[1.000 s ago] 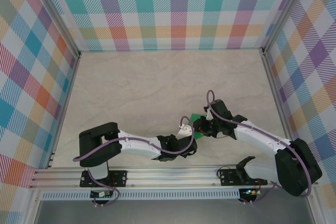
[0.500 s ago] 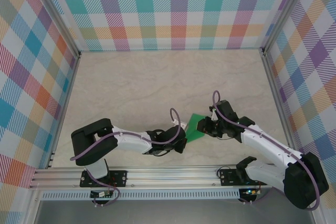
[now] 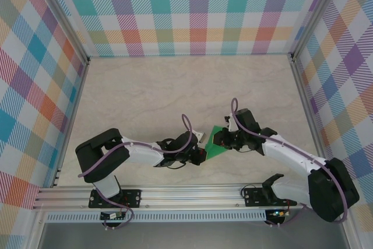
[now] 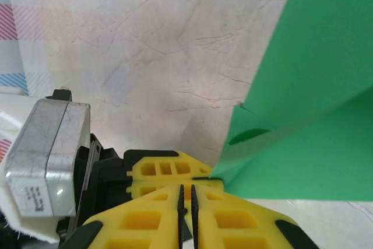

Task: Fold a paper plane with a square sheet of paper (pick it up from the middle)
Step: Fourth fold the wing at the center of the table.

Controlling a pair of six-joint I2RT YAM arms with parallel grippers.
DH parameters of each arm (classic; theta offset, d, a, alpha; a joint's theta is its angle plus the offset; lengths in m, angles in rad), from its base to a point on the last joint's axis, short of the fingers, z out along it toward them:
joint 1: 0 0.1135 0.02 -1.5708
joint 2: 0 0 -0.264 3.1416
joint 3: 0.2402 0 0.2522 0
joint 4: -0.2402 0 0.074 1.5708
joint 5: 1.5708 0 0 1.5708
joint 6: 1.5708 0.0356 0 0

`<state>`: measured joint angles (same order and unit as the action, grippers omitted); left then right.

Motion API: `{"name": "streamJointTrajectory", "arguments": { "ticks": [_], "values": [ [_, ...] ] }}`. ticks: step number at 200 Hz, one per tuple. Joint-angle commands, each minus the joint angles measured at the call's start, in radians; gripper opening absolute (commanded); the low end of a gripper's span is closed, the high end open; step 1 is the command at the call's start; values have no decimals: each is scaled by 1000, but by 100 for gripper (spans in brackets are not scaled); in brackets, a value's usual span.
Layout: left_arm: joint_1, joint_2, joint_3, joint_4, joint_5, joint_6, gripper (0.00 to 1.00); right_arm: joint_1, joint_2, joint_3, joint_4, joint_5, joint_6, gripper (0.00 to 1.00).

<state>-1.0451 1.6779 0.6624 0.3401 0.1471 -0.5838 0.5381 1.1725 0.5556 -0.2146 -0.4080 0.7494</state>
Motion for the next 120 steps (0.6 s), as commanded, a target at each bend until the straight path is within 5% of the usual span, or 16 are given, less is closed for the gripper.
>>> {"name": "streamJointTrajectory", "arguments": {
  "ticks": [1, 64, 120],
  "values": [
    [16, -8, -9, 27, 52, 1, 0, -3, 44, -8, 93, -56, 11, 13],
    [29, 14, -8, 14, 99, 38, 0, -7, 161, 22, 58, 115, 24, 12],
    [46, 40, -9, 28, 171, 52, 0, -12, 162, 29, 102, 85, -6, 14]
  ]
}}
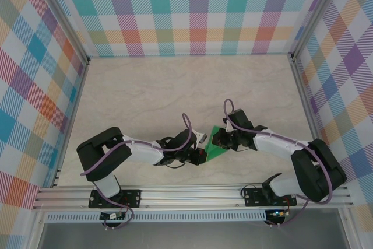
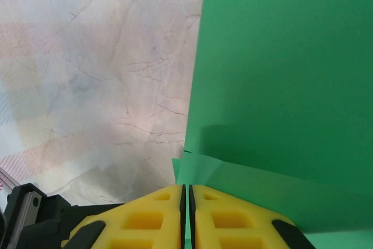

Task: Fold a paper plane with a square sheet of paper (pick it up from the middle)
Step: Fourth fold the wing at the center of the table.

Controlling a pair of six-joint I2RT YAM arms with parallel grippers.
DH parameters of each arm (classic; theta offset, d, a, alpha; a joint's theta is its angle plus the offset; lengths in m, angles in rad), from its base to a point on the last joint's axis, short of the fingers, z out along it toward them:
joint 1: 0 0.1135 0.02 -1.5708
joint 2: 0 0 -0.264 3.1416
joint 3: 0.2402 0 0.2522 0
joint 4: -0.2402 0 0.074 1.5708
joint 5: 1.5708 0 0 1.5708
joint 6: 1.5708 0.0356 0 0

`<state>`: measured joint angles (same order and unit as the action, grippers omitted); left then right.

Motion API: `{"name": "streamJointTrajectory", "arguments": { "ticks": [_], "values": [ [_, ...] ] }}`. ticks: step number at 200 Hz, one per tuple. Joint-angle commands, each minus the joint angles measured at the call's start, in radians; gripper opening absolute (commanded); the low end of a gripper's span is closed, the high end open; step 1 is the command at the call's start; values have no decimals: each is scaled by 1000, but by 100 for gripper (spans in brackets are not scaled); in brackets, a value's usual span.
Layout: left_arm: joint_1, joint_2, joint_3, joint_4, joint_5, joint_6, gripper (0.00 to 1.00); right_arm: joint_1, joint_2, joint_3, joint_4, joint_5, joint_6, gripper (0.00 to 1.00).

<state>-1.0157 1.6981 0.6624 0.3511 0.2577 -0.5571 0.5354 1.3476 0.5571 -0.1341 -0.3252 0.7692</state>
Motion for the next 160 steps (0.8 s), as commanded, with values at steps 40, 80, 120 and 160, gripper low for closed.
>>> {"name": "streamJointTrajectory", "arguments": {
  "ticks": [40, 80, 120, 160],
  "values": [
    [25, 17, 5, -11, 85, 42, 0, -9, -149, 31, -89, 16, -70, 20],
    [29, 23, 8, 14, 96, 27, 1, -9, -276, -17, -184, -14, -78, 29],
    [40, 40, -4, 68, 96, -26, 1, -9, -276, -62, -148, -107, -58, 22],
    [44, 46, -7, 72, 107, -33, 1, -8, -198, -65, -83, -169, -54, 21]
  ]
}}
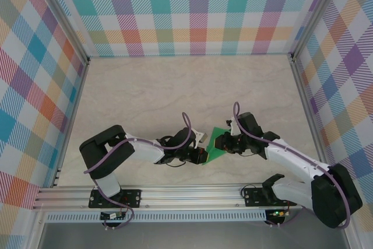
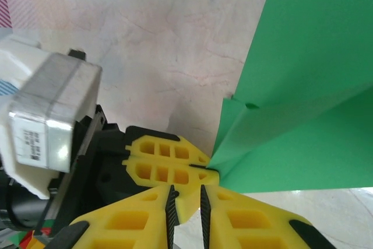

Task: Fold a paper plane with a square sheet of paper (pick it up from the middle)
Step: Fourth fold the wing at the center of the table.

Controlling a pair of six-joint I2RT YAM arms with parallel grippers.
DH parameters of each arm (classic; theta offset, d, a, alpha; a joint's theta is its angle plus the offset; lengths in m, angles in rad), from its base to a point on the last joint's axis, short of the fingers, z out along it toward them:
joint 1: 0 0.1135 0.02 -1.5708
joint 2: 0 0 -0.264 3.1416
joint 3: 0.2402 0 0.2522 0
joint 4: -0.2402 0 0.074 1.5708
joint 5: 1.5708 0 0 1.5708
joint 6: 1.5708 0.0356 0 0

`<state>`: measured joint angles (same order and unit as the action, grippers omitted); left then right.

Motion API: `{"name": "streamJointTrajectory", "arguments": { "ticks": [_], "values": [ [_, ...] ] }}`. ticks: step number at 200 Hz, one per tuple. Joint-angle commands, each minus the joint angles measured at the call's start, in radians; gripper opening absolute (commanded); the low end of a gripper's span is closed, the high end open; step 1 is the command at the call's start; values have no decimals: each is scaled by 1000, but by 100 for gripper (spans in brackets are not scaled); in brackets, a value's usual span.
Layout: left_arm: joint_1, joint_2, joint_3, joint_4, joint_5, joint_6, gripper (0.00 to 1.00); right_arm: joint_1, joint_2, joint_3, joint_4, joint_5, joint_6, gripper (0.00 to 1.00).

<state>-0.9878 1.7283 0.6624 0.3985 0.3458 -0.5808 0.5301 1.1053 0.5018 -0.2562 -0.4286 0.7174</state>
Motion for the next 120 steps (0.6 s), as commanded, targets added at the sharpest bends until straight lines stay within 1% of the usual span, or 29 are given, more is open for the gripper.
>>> {"name": "streamJointTrajectory", "arguments": {
  "ticks": [1, 25, 36, 50, 66, 92, 120],
  "values": [
    [17, 16, -6, 24, 19, -9, 1, -2, 47, -9, 39, -64, -3, 21],
    [15, 19, 17, -39, 18, 27, 6, -2, 112, 25, 41, -44, -4, 23],
    [15, 19, 27, -60, 19, 45, 11, -2, 139, 41, 41, -30, -4, 24],
    [14, 18, 43, -91, 18, 66, 14, -2, 168, 70, 20, 0, -6, 23],
    [7, 6, 67, -130, -2, 88, 20, -2, 179, 76, 21, 15, -6, 22],
    [-3, -14, 98, -170, -36, 114, 24, -2, 152, 72, 15, 44, 2, 23],
    [-7, -10, 124, -199, -76, 126, 24, -3, 139, 75, 2, 51, 3, 24]
  ]
}}
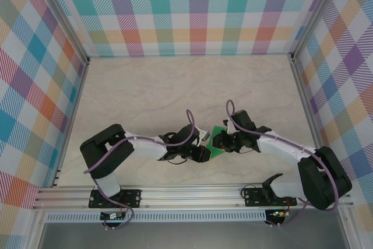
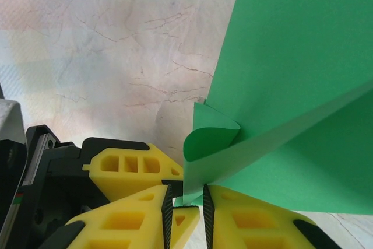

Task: Fold a paper plane with a square sheet of paper (pick it up from the middle)
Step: Fourth fold the wing at the center of the table.

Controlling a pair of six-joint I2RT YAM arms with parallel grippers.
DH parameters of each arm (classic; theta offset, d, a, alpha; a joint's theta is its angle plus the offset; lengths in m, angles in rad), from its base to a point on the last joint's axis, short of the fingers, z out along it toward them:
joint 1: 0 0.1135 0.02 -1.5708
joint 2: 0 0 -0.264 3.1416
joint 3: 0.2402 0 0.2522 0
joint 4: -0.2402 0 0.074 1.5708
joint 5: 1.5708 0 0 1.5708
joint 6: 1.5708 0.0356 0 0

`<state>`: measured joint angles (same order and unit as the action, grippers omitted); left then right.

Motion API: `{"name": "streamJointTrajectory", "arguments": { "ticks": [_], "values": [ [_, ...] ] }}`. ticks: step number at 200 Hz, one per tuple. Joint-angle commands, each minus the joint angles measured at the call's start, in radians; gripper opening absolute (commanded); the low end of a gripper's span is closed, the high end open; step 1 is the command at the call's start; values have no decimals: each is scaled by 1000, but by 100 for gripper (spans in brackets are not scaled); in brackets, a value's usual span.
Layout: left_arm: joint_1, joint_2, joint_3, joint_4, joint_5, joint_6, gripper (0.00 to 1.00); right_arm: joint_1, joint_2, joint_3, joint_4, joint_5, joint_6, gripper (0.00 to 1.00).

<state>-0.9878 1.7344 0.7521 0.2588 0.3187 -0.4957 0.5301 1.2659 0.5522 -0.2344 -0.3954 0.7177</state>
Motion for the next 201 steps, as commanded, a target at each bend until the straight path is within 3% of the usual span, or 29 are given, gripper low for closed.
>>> {"name": "streamJointTrajectory", "arguments": {
  "ticks": [1, 44, 99, 201],
  "values": [
    [-6, -16, 36, -61, -50, 41, 24, -2, -22, 25, -19, 18, 1, 24],
    [-21, -6, 52, -63, -88, 65, 25, -2, -10, 30, -18, 17, 0, 24],
    [-26, -10, 20, -8, -33, 64, 4, -3, 5, 45, -31, 42, -4, 24],
    [32, 34, -40, 135, 96, -47, 3, -9, -28, 59, -66, 98, -10, 23]
  ]
}}
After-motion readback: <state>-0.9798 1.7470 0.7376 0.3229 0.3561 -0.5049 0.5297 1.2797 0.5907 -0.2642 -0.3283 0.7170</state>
